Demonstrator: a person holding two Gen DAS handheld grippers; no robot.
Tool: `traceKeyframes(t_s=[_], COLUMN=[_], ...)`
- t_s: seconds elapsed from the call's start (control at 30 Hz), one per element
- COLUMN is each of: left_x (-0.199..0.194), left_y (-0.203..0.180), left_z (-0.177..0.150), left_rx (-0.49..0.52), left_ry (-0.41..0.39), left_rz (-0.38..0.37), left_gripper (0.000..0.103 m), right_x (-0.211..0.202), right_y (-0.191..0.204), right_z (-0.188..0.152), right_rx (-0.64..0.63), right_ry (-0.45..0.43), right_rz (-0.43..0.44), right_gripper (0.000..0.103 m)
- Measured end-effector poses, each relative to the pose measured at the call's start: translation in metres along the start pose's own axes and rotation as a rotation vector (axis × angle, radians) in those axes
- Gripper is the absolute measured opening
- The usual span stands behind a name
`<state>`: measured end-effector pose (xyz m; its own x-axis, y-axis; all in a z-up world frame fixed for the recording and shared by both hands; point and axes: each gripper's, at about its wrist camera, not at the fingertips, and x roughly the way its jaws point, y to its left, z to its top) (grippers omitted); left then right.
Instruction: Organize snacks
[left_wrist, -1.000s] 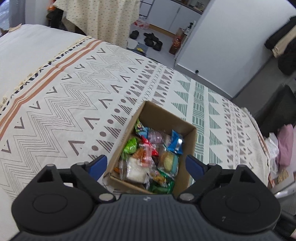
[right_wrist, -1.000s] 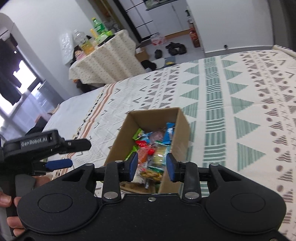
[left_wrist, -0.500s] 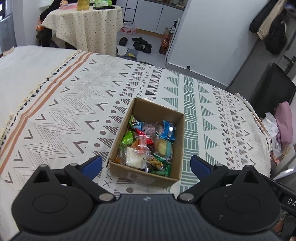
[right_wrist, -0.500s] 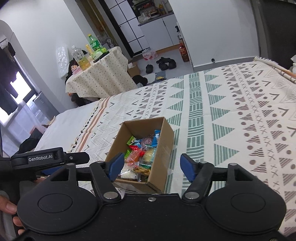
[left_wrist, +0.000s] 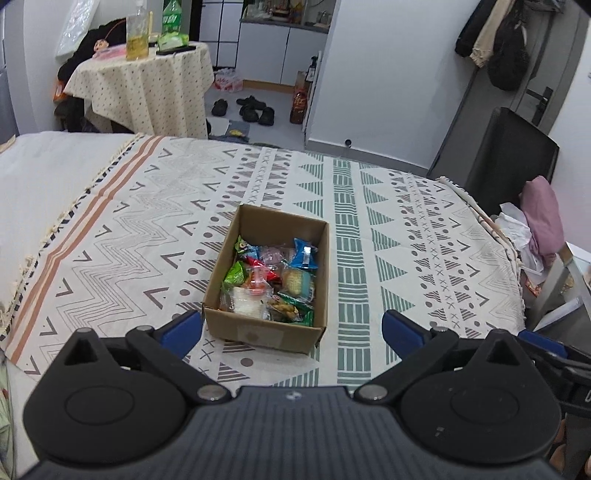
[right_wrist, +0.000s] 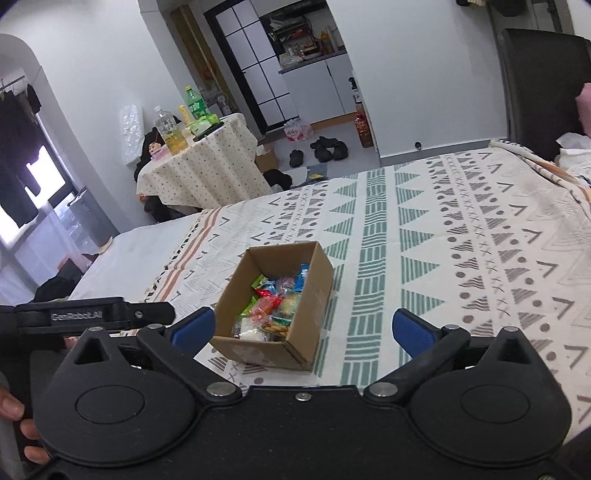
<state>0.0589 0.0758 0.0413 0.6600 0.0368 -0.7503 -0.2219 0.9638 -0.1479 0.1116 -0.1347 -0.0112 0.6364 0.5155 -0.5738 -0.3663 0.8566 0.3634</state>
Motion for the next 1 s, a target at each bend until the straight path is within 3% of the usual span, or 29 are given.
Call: traceKeyframes(t_s=[0.5, 1.0], left_x=[-0.061, -0.082], left_y=[-0.01, -0.005], left_z=[-0.024, -0.03], left_rx=[0.07, 0.105], left_ry=[-0.075, -0.102], left_rz=[-0.01, 0.018], left_gripper=[0.103, 0.103], right_x=[-0.048, -0.066], right_y=[0.001, 0.016], right_z=[-0.015, -0.02], right_rx=[-0.023, -0.075], right_ry=[-0.037, -0.042], right_rz=[0.021, 0.039], right_gripper=[0.103, 0.103])
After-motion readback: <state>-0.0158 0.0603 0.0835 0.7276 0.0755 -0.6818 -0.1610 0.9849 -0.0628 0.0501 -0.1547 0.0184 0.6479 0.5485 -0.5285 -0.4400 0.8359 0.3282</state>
